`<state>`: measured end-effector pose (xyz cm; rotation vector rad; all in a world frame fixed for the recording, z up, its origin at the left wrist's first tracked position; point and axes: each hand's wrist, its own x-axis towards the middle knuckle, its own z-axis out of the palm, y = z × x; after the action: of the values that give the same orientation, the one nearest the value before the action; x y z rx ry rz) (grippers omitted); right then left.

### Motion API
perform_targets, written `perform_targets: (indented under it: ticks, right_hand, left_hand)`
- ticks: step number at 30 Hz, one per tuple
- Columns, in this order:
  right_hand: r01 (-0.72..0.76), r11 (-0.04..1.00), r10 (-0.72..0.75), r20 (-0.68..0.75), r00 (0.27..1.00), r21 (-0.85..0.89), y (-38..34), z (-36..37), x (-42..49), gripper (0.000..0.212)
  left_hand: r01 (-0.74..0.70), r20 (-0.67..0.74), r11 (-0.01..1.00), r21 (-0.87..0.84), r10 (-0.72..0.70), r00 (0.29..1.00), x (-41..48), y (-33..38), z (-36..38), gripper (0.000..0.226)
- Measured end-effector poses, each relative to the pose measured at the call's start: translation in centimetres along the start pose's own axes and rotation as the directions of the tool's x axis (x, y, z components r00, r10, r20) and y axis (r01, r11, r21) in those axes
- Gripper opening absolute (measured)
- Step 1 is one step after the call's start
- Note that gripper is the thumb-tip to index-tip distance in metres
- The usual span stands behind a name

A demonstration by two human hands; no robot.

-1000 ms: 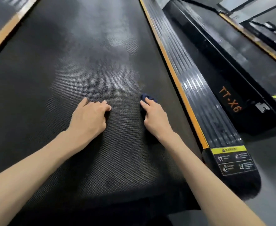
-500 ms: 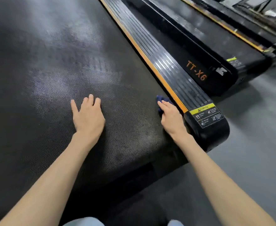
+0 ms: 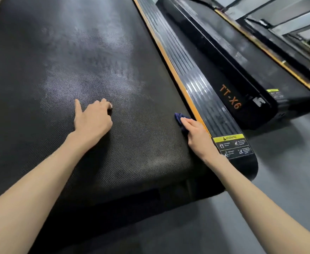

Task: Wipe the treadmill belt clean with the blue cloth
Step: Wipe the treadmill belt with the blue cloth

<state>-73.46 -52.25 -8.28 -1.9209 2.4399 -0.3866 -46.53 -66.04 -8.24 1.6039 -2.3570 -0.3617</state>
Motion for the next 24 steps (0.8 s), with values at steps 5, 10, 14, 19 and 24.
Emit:
perform_targets:
  ticks: [5, 10, 14, 19, 24]
  right_hand:
    - [0.034, 0.999, -0.035, 0.036, 0.999, 0.009, -1.1, 0.2, 4.9, 0.049]
    - [0.039, 0.999, -0.039, 0.006, 0.999, -0.020, -0.9, 0.2, 1.8, 0.052]
    - [0.089, 0.995, -0.093, -0.116, 0.989, -0.040, -1.5, 0.6, -6.0, 0.051]
    - [0.010, 0.999, -0.003, -0.191, 0.982, 0.038, -1.8, 0.4, -7.7, 0.051]
    - [0.071, 0.995, -0.045, -0.299, 0.953, 0.076, -10.0, 2.7, -8.3, 0.049]
  left_hand:
    - [-0.021, -0.048, 0.999, 0.033, 0.023, 0.999, -0.5, 1.0, 0.8, 0.039]
    - [-0.053, -0.089, 0.992, 0.118, 0.064, 0.994, -0.4, 1.3, 0.6, 0.035]
    - [-0.060, -0.099, 0.992, 0.108, 0.071, 0.993, -2.7, 2.2, 1.0, 0.038]
    - [-0.160, -0.181, 0.986, 0.054, 0.167, 0.969, -9.0, 1.6, 0.4, 0.043]
    - [-0.112, -0.387, 0.991, -0.075, 0.074, 0.919, -12.5, -1.1, 1.7, 0.031]
